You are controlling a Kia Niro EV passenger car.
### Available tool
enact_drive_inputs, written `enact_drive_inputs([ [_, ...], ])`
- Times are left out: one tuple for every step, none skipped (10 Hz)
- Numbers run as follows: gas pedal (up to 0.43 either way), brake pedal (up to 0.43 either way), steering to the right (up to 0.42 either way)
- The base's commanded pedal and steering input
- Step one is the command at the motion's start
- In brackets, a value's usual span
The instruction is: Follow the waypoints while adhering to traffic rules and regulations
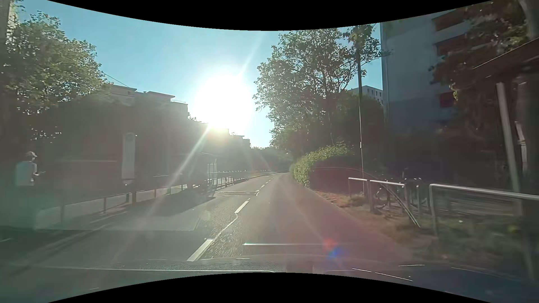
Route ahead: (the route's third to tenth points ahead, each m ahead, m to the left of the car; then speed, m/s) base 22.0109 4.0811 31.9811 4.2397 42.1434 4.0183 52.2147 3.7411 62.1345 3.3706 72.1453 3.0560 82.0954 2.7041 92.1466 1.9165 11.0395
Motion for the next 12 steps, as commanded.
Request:
enact_drive_inputs([
  [0.157,0.000,0.004],
  [0.138,0.000,0.004],
  [0.138,0.000,0.005],
  [0.130,0.000,0.005],
  [0.118,0.000,0.005],
  [0.110,0.000,0.005],
  [0.098,0.000,0.005],
  [0.087,0.000,0.005],
  [0.079,0.000,0.004],
  [0.079,0.000,0.005],
  [0.079,0.000,0.004],
  [0.067,0.000,0.004],
])
